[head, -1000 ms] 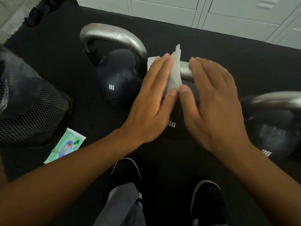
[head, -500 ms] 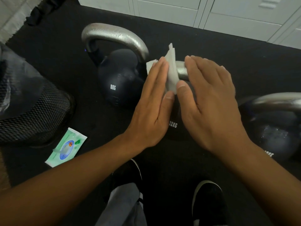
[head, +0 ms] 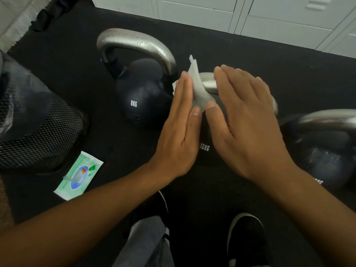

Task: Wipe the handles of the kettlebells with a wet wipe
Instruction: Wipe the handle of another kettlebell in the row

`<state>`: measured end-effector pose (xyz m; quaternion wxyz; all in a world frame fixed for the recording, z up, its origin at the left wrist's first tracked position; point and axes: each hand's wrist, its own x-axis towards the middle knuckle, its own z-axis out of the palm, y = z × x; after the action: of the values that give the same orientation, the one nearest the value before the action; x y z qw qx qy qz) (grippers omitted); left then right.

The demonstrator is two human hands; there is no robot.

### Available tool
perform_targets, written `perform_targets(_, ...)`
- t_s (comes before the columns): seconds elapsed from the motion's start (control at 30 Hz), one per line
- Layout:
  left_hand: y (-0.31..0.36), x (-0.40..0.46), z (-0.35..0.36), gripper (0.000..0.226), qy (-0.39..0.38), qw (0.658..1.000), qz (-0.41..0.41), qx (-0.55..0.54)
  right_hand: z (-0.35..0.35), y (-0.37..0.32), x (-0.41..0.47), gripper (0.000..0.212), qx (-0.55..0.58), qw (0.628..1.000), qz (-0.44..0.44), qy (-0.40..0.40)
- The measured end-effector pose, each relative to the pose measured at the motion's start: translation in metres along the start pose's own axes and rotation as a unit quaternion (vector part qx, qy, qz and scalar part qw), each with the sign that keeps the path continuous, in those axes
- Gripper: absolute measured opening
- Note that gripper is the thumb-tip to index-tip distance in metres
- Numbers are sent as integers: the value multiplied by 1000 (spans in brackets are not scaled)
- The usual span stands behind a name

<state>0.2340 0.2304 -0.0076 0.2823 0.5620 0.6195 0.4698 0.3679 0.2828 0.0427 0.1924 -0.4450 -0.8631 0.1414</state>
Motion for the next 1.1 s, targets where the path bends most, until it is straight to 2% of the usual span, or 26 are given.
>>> perform_targets(0.1,3,6,1,59,-17,998,49,40,1,1,0,66,7,1000,2,3)
perform_targets(0.17,2,13,1,60,-22,997,51,53,1,1,0,66,12,1000,0,8)
perform_targets(0.43,0,6,1,62,3,998,-59,-29,1,2,-1,65,9,1000,-1,12)
perform_targets(0.67,3,1,1,59,-2,1000,-24,-16,2,-1,-1,68,6,1000,8,4)
perform_targets(0.87,-16,20,-13,58,5,992,-93,-82,-2,-2,-5,69,14,1000,-4,1)
perform_targets(1.1,-21,-5,-5,57,10,989,-103,-102,4,-1,-4,65,-30,999,-26,13)
